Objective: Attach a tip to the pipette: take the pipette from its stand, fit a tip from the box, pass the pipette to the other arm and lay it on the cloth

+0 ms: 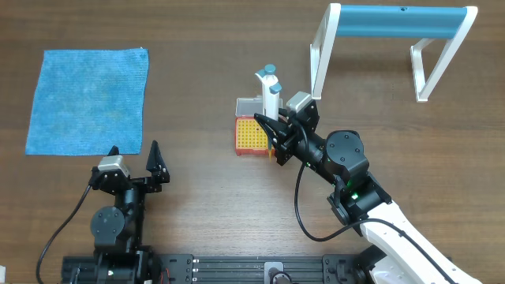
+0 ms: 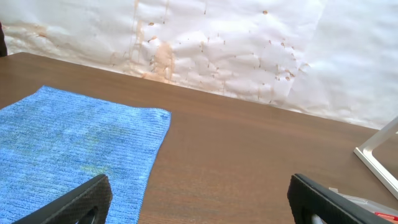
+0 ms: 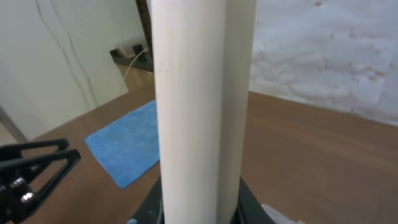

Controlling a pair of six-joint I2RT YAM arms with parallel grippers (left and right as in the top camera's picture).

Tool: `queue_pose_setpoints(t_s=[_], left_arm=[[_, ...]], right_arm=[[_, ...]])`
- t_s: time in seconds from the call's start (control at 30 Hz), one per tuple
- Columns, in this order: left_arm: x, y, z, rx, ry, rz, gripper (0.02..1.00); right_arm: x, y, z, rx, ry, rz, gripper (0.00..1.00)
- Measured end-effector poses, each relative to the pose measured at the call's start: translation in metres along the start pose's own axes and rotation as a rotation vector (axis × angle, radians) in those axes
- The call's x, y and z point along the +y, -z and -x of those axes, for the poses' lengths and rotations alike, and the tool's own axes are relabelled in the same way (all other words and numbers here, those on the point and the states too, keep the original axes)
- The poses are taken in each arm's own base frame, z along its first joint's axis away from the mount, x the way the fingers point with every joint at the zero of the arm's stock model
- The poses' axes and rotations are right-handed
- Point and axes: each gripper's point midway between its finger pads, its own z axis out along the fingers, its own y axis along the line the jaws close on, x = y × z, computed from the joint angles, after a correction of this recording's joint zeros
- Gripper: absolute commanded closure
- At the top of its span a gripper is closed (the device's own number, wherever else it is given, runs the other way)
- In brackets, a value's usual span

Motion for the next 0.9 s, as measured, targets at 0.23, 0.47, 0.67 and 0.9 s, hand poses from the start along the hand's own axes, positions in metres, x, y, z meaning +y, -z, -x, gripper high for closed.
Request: queue_pose_setpoints(t_s=[0.23, 0.47, 0.67, 0.9], left_arm=[[0.0, 0.0, 0.0, 0.0, 0.0, 0.0, 0.102], [-0.06, 0.011, -0.007, 0.141, 0.504, -0.33, 0.104], [-0.113, 0.041, 0.005, 0.462, 1.191, -0.583, 0.102], [-0.132, 0.047, 0.033, 0.511, 1.26, -0.713, 0.102]], right_arm=[[-0.001, 0.0, -0.004, 0.017, -0.18, -0.005, 0.921], [0.002, 0.0, -0.006, 0.027, -0.415, 0.009, 0.921], [0.03, 0.003, -0.016, 0.126, -0.578, 0.154, 0.921], [0.075, 0.019, -0.024, 0.288, -0.724, 0.386, 0.921]])
